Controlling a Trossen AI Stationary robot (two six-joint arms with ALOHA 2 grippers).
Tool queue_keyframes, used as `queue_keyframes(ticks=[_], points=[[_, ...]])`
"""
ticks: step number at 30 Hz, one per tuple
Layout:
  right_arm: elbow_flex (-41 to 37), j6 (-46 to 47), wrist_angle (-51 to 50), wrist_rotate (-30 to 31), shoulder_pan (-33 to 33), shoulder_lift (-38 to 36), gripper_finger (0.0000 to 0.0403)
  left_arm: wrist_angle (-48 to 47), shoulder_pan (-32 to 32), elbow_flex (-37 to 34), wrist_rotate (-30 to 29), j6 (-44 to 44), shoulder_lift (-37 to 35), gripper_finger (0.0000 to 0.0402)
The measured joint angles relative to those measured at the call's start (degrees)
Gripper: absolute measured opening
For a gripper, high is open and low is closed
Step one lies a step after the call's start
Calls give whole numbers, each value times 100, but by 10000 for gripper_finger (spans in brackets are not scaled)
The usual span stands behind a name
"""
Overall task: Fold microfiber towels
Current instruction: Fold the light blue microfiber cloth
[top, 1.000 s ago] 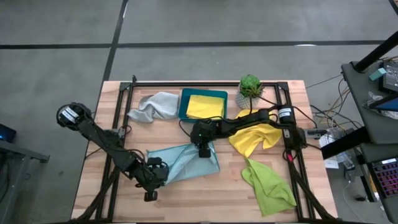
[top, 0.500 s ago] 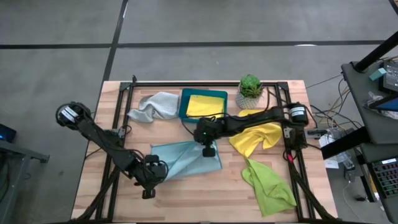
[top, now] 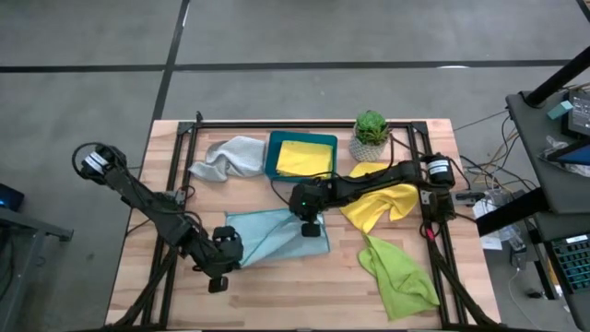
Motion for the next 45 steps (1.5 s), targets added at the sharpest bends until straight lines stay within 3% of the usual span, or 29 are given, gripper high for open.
queue_keyframes(ticks=[7,17,27,33,45], points=[[2,-63,4,-1,13,-21,131,609,-290,-8,4,-3,222,0],[2,40,389,-16,17,90,135,918,-384,-10,-17,-9,529,0],[15,-389,1263,-75,37,722,148,910,-384,-17,-17,-5,576,0],[24,-574,1264,-79,39,713,126,910,-384,-19,-17,-5,576,0],[24,-751,1209,-76,61,569,12,901,-384,-30,-17,-5,576,0]])
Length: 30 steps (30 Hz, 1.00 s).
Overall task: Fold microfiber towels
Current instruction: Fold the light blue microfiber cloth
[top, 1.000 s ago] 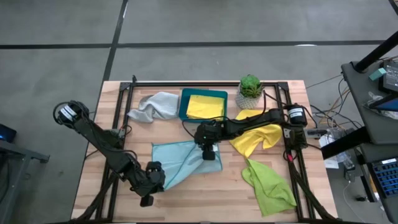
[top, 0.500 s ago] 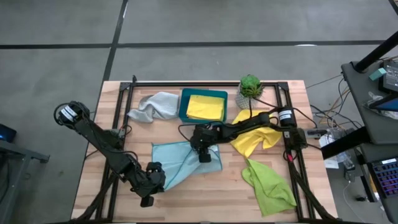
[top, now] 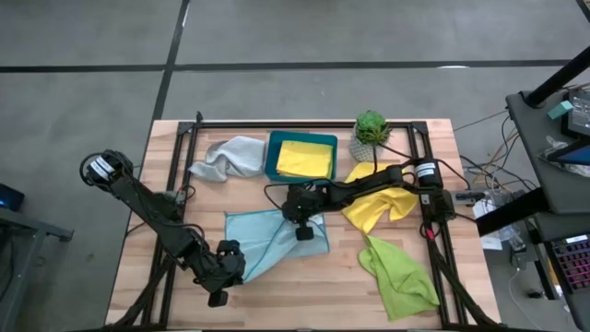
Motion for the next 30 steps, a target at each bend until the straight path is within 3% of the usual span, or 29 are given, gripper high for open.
queue_keyframes(ticks=[9,20,27,30], points=[[-2,-18,-657,65,349,-667,8,-303,6,-7,2,-64,-91,0],[-11,411,-1650,139,1393,-1631,8,-1535,9,-7,1,-1185,-634,0],[-13,829,-2011,751,2008,-2062,8,-1467,9,-7,2,-1191,-679,0],[-13,1130,-1995,815,2061,-2087,8,-974,6,-7,4,-1181,-592,0]])
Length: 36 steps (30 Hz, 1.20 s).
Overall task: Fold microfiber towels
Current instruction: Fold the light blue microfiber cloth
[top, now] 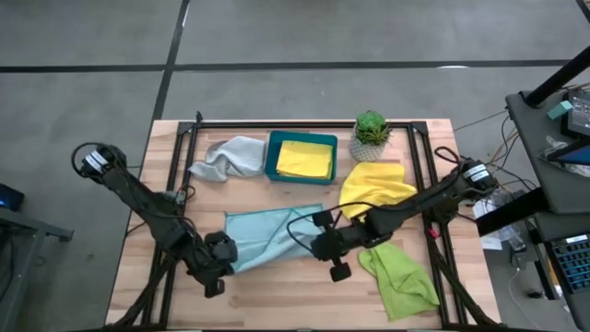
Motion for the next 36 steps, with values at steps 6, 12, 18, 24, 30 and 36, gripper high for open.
queue_keyframes(ticks=[6,12,18,24,30,36], points=[[-3,104,447,11,-191,450,27,1576,-84,2,13,603,496,0],[-4,-362,1373,-47,-685,1090,94,2167,-113,2,300,587,1177,0],[8,-822,2377,-1242,-1356,1698,161,2222,-112,2,777,582,1660,0],[582,-947,2818,-2372,-1725,2467,194,2224,-111,2,814,587,1647,0],[1568,-1724,1399,-2704,-1804,3096,189,2224,-111,2,809,590,1610,0],[2135,-2227,363,-2881,-1851,3198,165,2224,-111,-2,807,593,1608,0]])
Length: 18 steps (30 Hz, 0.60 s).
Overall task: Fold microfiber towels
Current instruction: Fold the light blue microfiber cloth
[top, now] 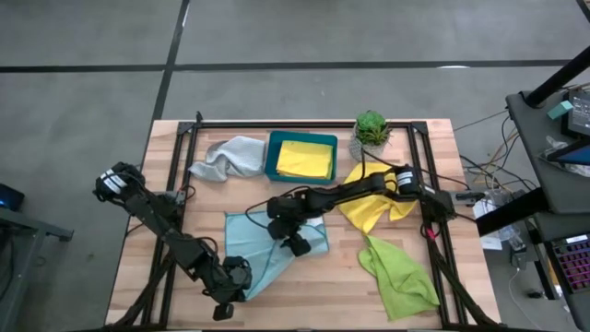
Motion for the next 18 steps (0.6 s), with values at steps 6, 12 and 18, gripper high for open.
queue_keyframes(ticks=[6,12,18], points=[[28,-113,130,24,-46,-7,128,0,0,-2,-14,1,-1,0],[-66,-78,211,24,-50,2,104,0,0,-2,-15,22,-4,0],[-157,-47,340,24,-50,4,87,0,0,-2,-16,22,-4,0]])
